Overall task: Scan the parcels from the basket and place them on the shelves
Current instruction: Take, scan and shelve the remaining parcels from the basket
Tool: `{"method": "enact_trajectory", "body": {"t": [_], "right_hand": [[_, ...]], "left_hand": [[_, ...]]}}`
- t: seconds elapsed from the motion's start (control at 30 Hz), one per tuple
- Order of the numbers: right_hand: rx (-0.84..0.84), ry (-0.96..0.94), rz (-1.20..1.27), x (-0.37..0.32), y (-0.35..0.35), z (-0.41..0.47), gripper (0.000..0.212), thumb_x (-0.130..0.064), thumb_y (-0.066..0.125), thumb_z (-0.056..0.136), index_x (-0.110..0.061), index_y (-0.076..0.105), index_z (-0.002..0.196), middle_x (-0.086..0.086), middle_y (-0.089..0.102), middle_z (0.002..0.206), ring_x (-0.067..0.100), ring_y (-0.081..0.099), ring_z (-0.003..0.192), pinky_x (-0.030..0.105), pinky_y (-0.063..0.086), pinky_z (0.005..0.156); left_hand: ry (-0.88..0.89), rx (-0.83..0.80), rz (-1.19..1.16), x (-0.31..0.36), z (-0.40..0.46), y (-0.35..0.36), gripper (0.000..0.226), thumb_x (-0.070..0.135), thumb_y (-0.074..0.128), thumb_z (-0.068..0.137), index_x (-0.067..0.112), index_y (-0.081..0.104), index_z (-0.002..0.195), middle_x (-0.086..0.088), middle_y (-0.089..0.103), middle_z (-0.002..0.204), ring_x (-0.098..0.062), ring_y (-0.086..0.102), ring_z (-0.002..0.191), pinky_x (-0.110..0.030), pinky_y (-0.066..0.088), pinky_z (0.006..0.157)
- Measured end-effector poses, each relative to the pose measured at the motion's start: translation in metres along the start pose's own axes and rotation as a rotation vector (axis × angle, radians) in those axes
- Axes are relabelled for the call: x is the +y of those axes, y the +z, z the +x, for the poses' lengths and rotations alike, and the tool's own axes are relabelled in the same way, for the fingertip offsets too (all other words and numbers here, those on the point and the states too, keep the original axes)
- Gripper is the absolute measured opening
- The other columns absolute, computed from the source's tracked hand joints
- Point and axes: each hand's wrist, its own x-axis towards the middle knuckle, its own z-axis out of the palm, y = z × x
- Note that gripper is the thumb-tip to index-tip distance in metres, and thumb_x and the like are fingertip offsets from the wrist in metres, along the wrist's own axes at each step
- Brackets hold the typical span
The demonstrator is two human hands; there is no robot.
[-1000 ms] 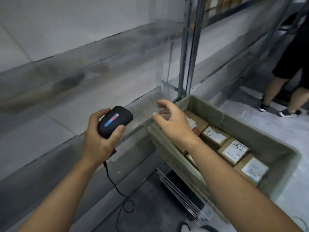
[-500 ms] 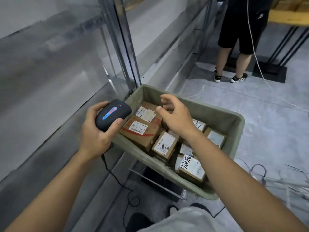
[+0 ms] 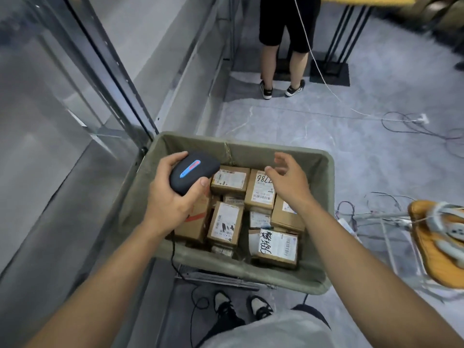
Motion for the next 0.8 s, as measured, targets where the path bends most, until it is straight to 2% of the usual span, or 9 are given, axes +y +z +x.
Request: {"method": "enact_trajectory", "body": {"t": [0.03,0.07,0.2,0.33,0.43,0.53,0.63,0.8], "right_hand": [[0.016,0.017,-0.006,0.005,0.002,0.001,0.051,-0.029,0.066,0.097,-0.022,0.050,0.145,-0.008,0.057,0.138,0.010,0.059,0.117,0.026,0.045,0.094],[0.025,0.033,-0.012,0.009,0.004,0.002,0.052,-0.028,0.066,0.097,-0.022,0.049,0.146,-0.007,0.057,0.138,0.010,0.058,0.118,0.025,0.045,0.094],[0.058,0.084,-0.039,0.026,0.016,0.003,0.053,-0.024,0.067,0.096,-0.019,0.049,0.146,-0.003,0.058,0.140,0.013,0.058,0.120,0.023,0.043,0.094],[0.079,0.139,-0.058,0.043,0.026,0.009,0.055,-0.024,0.068,0.096,-0.017,0.048,0.147,0.000,0.056,0.143,0.016,0.055,0.127,0.021,0.039,0.095],[0.083,0.184,-0.107,0.062,0.035,0.020,0.057,-0.027,0.069,0.095,-0.017,0.046,0.147,0.001,0.055,0.143,0.018,0.053,0.129,0.026,0.041,0.100],[0.077,0.263,-0.145,0.086,0.049,0.032,0.056,-0.028,0.071,0.093,-0.017,0.048,0.143,0.002,0.058,0.138,0.021,0.055,0.127,0.029,0.042,0.099],[0.057,0.354,-0.178,0.111,0.063,0.044,0.062,-0.030,0.073,0.092,-0.016,0.043,0.145,0.008,0.054,0.139,0.027,0.049,0.131,0.039,0.040,0.107],[0.063,0.450,-0.198,0.138,0.081,0.062,0.079,-0.037,0.076,0.088,-0.009,0.035,0.149,0.013,0.044,0.145,0.030,0.039,0.137,0.041,0.036,0.110]], "left_hand": [[0.006,-0.024,-0.013,-0.004,0.005,0.003,0.062,0.052,0.075,0.076,0.032,0.053,0.131,0.036,0.061,0.118,0.002,0.064,0.105,-0.020,0.052,0.090],[0.001,-0.051,-0.030,-0.008,0.010,0.007,0.063,0.052,0.075,0.076,0.030,0.053,0.131,0.037,0.060,0.118,0.004,0.063,0.107,-0.016,0.050,0.090],[0.001,-0.132,-0.070,-0.026,0.026,0.020,0.065,0.052,0.075,0.077,0.028,0.053,0.132,0.020,0.061,0.124,0.001,0.063,0.109,-0.016,0.049,0.091],[-0.042,-0.187,-0.082,-0.038,0.037,0.039,0.061,0.048,0.079,0.078,0.031,0.052,0.130,0.025,0.062,0.119,0.003,0.063,0.105,-0.017,0.050,0.089],[-0.081,-0.213,-0.087,-0.049,0.044,0.056,0.061,0.050,0.078,0.077,0.032,0.052,0.129,0.025,0.063,0.117,0.002,0.064,0.105,-0.018,0.050,0.088],[-0.122,-0.232,-0.072,-0.058,0.047,0.073,0.059,0.041,0.081,0.078,0.030,0.053,0.129,0.026,0.063,0.115,0.007,0.063,0.102,-0.012,0.049,0.085],[-0.156,-0.245,-0.050,-0.069,0.049,0.088,0.058,0.041,0.080,0.079,0.032,0.052,0.128,0.025,0.063,0.115,0.008,0.063,0.101,-0.011,0.048,0.083],[-0.199,-0.266,-0.039,-0.086,0.053,0.104,0.059,0.049,0.079,0.078,0.035,0.052,0.129,0.030,0.063,0.117,0.005,0.064,0.106,-0.011,0.048,0.085]]}}
